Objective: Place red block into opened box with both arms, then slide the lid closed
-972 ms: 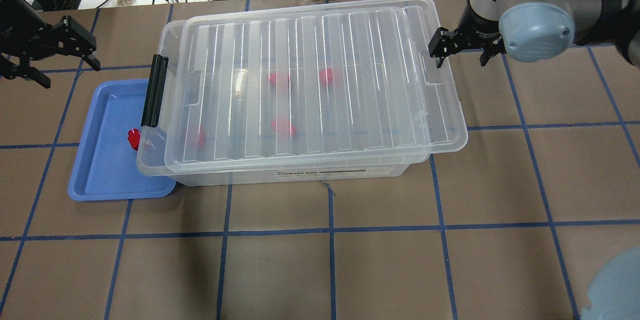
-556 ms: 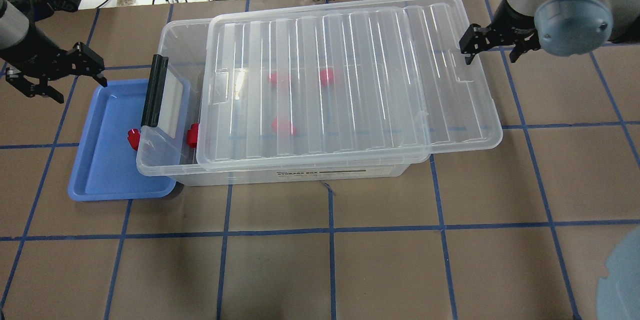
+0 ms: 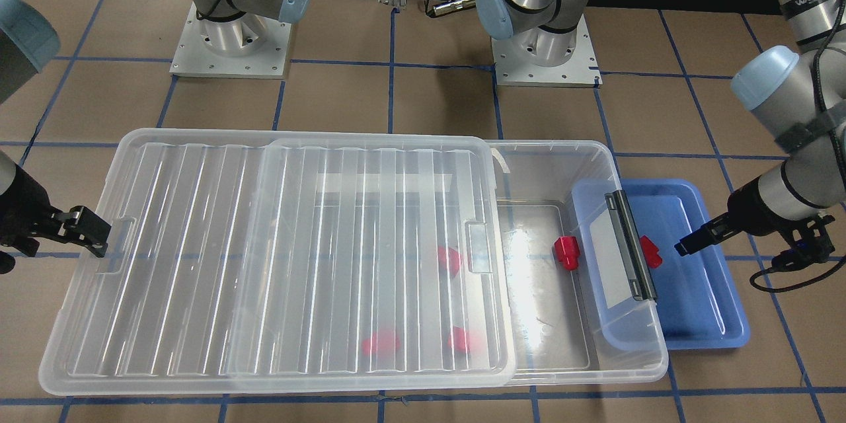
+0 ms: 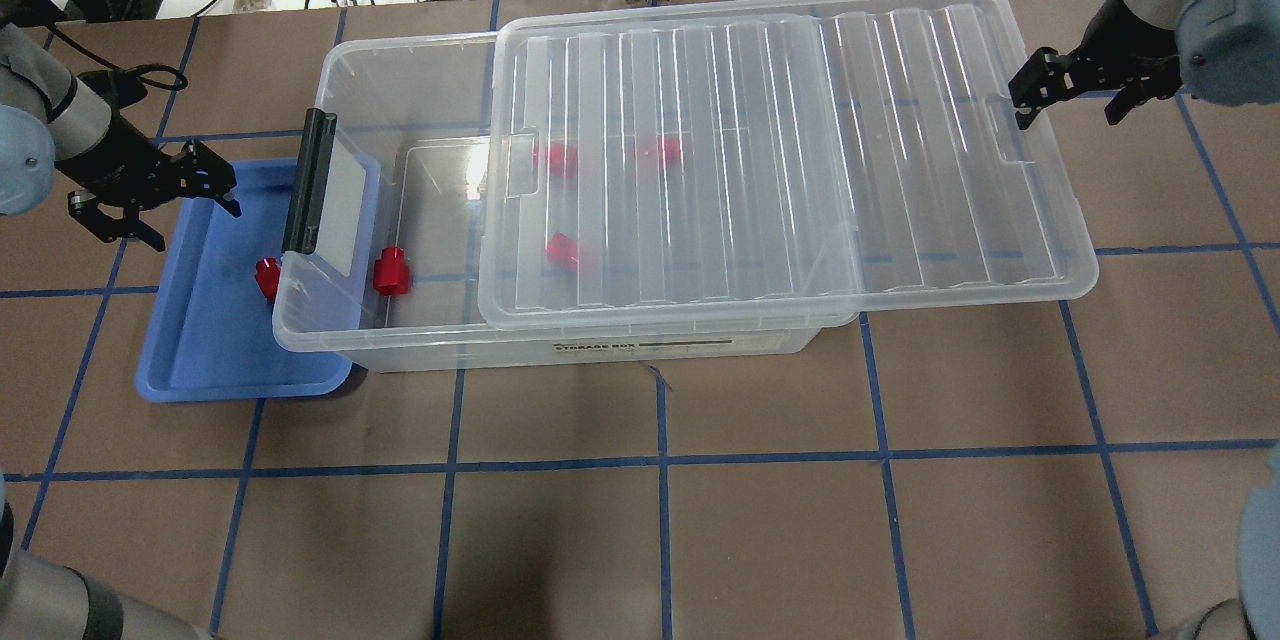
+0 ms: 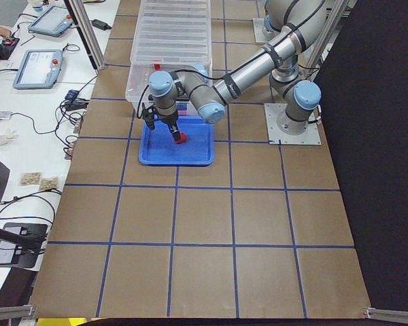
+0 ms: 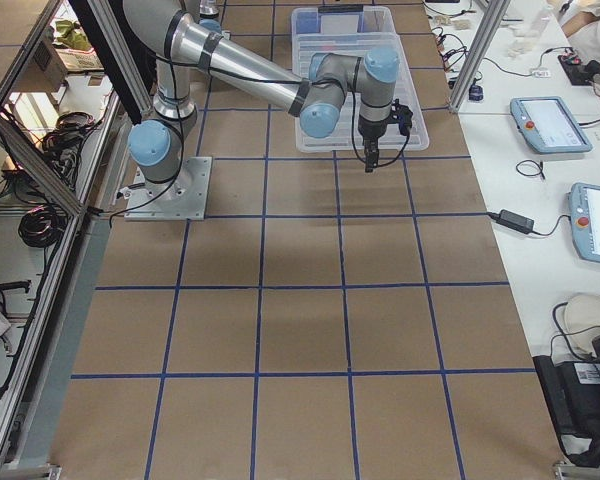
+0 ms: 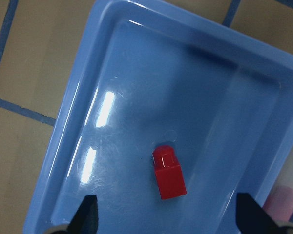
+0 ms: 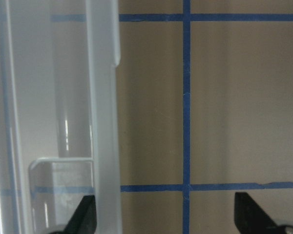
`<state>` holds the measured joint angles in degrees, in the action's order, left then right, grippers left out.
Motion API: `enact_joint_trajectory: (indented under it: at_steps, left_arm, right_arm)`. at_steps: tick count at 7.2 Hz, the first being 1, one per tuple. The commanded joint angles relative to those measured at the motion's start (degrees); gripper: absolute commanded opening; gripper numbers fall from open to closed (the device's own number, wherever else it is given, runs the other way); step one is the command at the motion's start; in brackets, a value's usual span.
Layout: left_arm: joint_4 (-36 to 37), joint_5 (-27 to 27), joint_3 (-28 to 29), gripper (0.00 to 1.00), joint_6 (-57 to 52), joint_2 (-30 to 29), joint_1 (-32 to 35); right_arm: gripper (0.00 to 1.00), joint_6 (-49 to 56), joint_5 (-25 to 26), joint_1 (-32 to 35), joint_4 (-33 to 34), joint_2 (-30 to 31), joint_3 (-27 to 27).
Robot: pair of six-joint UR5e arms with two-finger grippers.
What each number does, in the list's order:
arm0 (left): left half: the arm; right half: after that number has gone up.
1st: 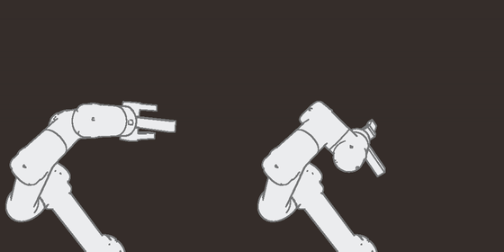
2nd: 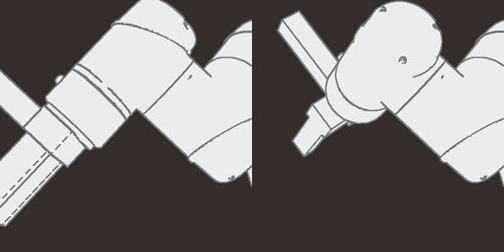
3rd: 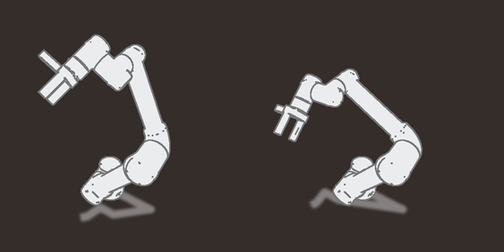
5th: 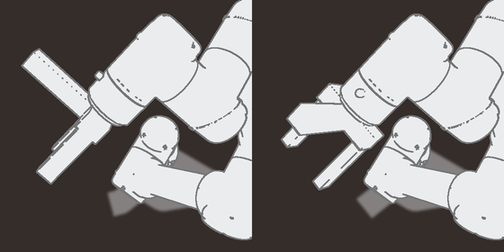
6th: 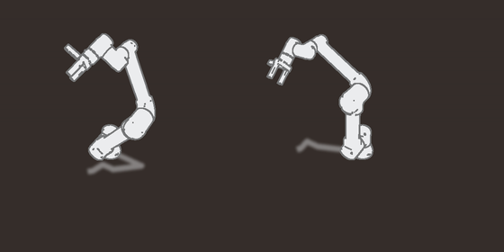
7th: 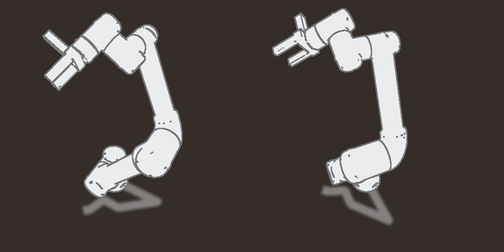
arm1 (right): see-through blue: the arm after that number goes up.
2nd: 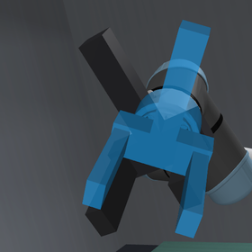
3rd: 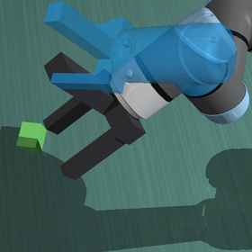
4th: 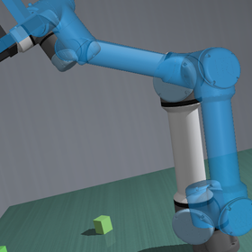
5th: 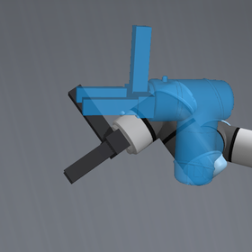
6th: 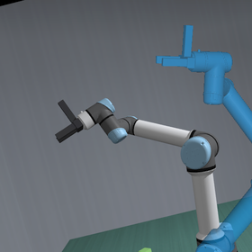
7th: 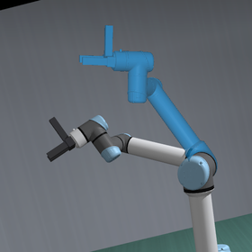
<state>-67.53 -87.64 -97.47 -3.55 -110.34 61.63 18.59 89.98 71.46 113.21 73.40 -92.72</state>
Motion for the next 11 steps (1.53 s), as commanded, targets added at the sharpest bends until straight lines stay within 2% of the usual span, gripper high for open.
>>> enact_joint_trajectory:
  at_steps: [1,5,7,8,9,10,11]
  left_arm:
    - [-0.1,0.4,-0.5,1.00,2.6,-3.2,0.1]
    - [0.0,1.2,-0.5,0.99,5.5,-7.9,0.4]
    - [0.0,2.6,-0.5,0.95,5.5,-9.2,0.4]
    - [0.0,2.6,-0.5,0.83,5.5,-9.6,0.4]
    - [0.0,2.6,-0.5,0.50,5.6,-10.1,0.4]
    - [-0.2,2.6,-0.5,0.02,5.6,-10.2,0.4]
    - [-0.8,2.6,-0.4,0.00,5.6,-10.1,0.4]
  right_arm:
    - [1.00,2.0,0.0,-1.4,0.0,0.0,0.0]
    - [1.00,2.0,0.0,-1.6,0.0,0.2,0.1]
    - [1.00,1.2,-2.0,-1.5,-0.2,0.8,2.2]
    - [1.00,0.7,-2.2,-1.2,-1.9,2.9,4.3]
    - [1.00,0.0,-2.3,-1.0,-7.0,5.6,6.2]
    - [1.00,-0.4,-2.2,-1.0,-12.3,8.7,7.4]
    - [1.00,-0.6,-2.1,-0.9,-15.9,12.4,7.3]
